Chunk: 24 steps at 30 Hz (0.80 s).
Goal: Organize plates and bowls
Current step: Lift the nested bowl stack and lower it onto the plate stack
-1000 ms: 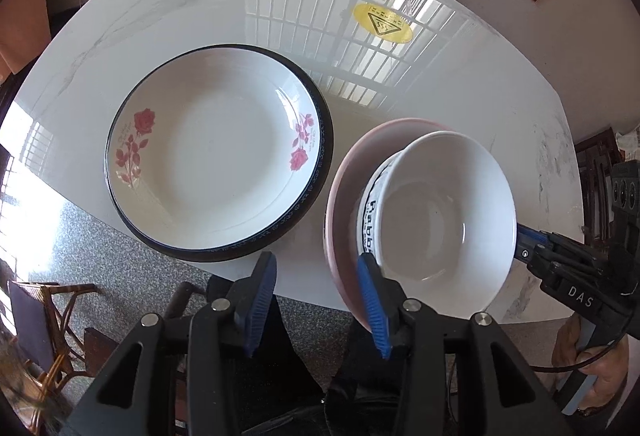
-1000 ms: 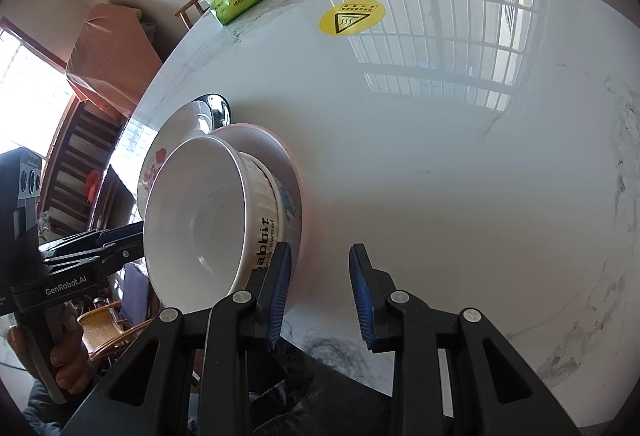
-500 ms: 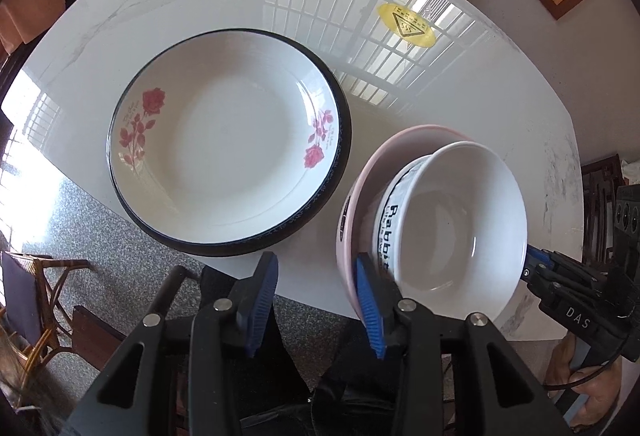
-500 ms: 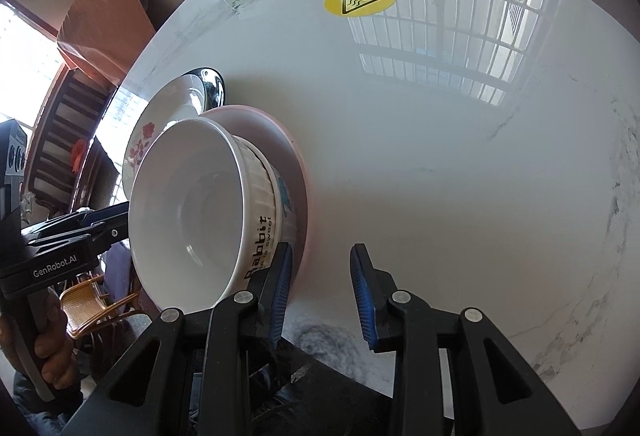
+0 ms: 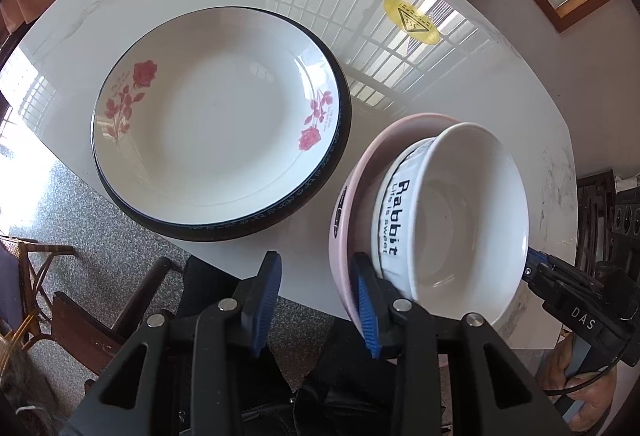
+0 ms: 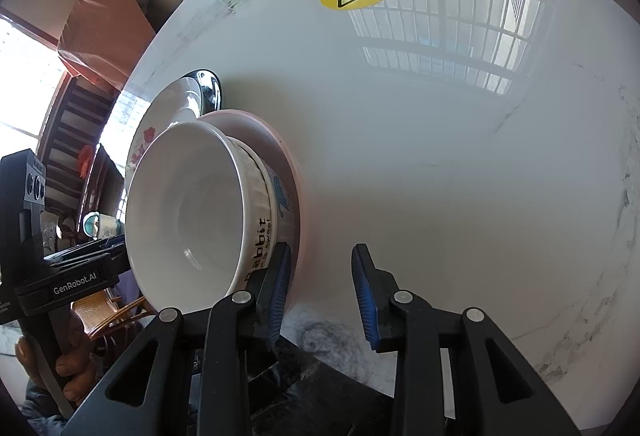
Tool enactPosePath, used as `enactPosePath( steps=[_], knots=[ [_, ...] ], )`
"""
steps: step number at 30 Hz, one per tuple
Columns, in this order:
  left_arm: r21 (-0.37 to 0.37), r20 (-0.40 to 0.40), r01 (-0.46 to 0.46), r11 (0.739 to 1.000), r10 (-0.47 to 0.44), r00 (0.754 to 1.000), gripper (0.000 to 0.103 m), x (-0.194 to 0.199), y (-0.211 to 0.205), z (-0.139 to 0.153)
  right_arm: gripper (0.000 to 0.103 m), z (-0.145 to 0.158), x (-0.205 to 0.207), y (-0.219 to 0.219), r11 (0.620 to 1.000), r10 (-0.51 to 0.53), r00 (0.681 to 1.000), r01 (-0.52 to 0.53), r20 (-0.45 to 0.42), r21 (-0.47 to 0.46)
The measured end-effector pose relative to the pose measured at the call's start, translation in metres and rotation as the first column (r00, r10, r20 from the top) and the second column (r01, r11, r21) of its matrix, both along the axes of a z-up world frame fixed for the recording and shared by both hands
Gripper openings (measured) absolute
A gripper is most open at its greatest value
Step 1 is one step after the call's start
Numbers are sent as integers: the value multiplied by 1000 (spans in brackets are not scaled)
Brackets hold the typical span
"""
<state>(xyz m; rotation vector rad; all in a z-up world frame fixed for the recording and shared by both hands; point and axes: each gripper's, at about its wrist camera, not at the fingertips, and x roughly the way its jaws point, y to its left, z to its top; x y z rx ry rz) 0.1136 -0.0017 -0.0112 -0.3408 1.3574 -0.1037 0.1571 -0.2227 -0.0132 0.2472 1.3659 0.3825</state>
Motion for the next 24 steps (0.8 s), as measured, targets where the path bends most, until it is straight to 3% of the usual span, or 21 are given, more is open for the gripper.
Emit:
enactPosePath(
  steps=[4, 5, 7, 9, 12, 24],
  knots=[
    [-11, 59, 50, 999, -49, 997, 11, -3, -6, 3, 27, 0, -4, 0, 1000, 6, 1000, -7, 29, 20],
    [19, 68, 59, 998, -60, 996, 10, -4, -10, 5, 18, 0, -4, -1, 999, 11, 999, -12, 32, 36],
    [12, 74, 48, 999, -49, 996, 10, -5, -11, 5, 12, 1, -4, 1, 998, 24, 999, -26, 46, 53],
    [-19, 74, 50, 999, -49, 996, 10, -4, -8, 3, 13, 3, -4, 5, 998, 36, 998, -39, 57, 39],
    [3, 84, 64, 998, -64, 994, 10, -5, -12, 4, 14, 0, -1, -3, 995, 22, 999, -24, 25, 94],
    [-10, 104, 67, 998, -66, 992, 10, -4, -12, 18, 15, 8, -3, -6, 996, -5, 999, 1, 45, 86]
  ],
)
